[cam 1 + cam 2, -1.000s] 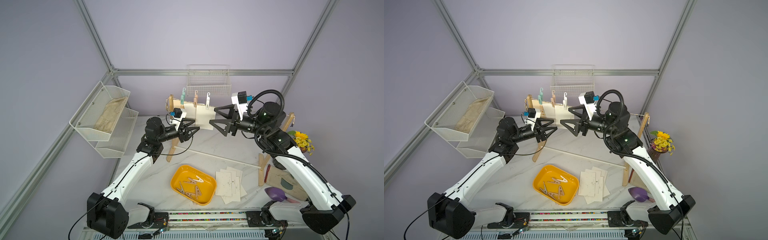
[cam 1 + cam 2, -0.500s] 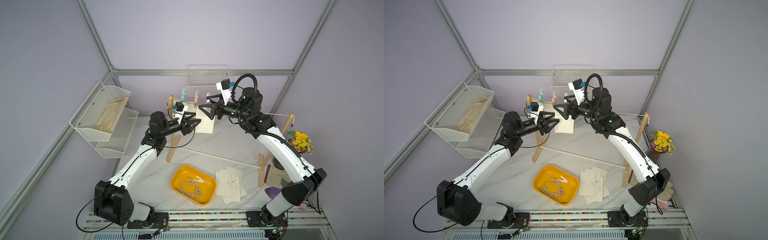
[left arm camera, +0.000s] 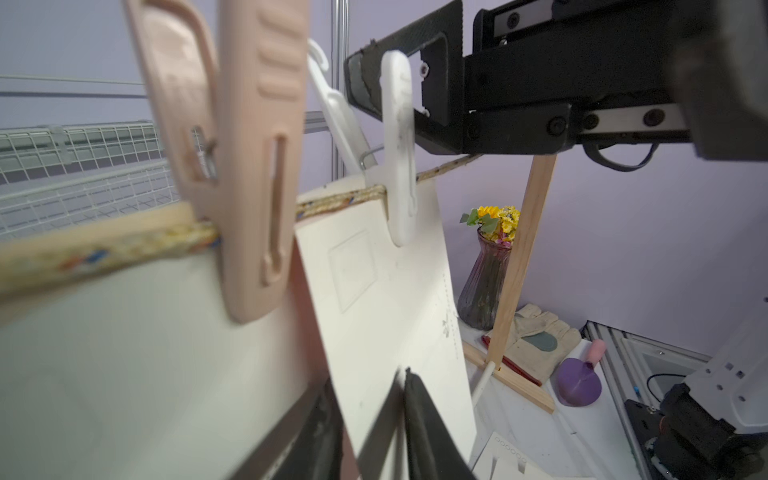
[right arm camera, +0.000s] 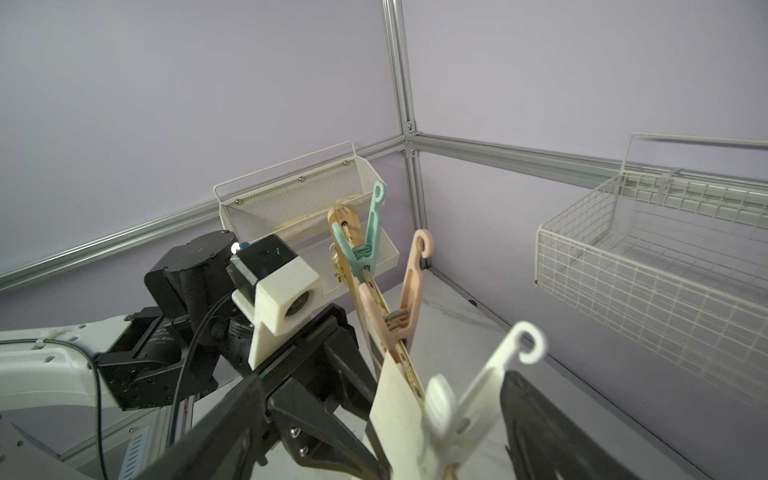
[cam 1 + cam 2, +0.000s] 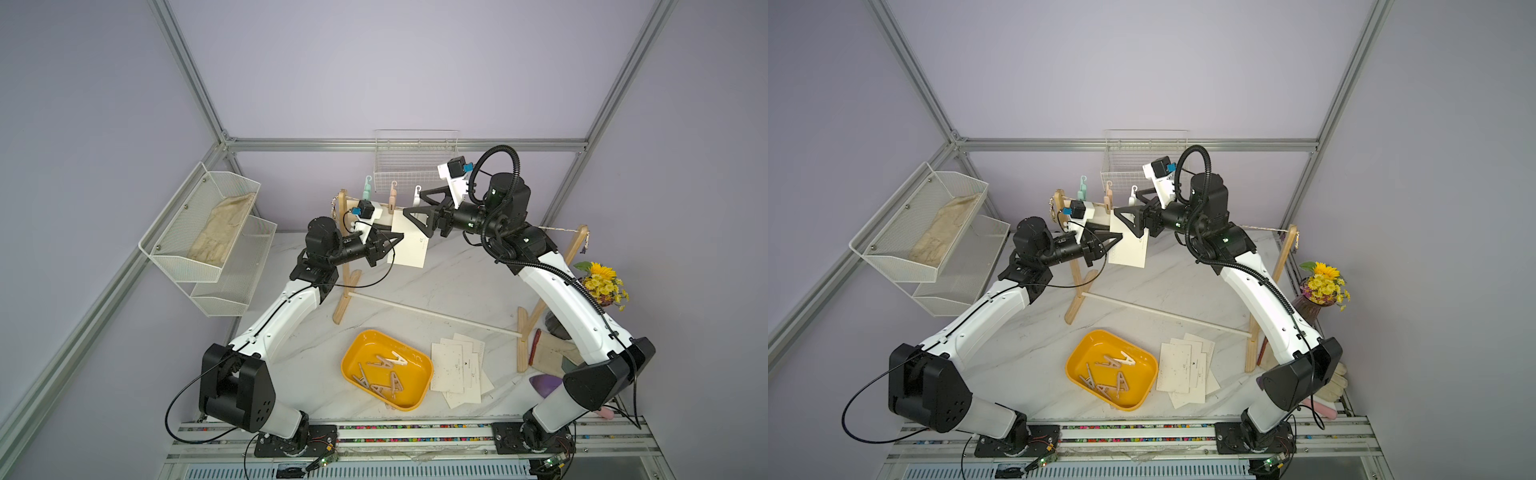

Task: Remove the postcards from the strings
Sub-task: Pinch the postcard on the clothesline.

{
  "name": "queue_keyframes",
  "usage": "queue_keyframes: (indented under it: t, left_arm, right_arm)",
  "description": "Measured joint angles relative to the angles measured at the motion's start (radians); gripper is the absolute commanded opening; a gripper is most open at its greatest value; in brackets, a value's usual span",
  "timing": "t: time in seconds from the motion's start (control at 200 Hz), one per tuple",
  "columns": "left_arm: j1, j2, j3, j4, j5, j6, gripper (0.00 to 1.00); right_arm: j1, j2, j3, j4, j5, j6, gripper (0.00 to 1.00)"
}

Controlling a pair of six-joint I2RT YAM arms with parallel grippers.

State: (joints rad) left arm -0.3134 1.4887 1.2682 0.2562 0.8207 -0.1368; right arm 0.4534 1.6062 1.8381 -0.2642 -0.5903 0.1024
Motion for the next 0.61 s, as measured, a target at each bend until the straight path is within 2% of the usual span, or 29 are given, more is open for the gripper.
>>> queue_keyframes:
  t: [0.24,0.5,0.605]
  left_arm:
    - [0.000,0.000,0.000,0.018,0.018,-0.010,0.09]
    - [0.000,0.000,0.000,0.043,0.024,-0.037,0.00]
    - [0.000,0.002,0.000,0.058,0.026,-0.055,0.00]
  right_arm:
    - [-0.013,-0.032,0.003,-0.006,0.037,0.032,0.91]
    - [-0.013,0.066,0.148,-0.091,-0.099,0.035,0.82]
    - [-0.013,0.103,0.158,-0.100,-0.139,0.036,0.80]
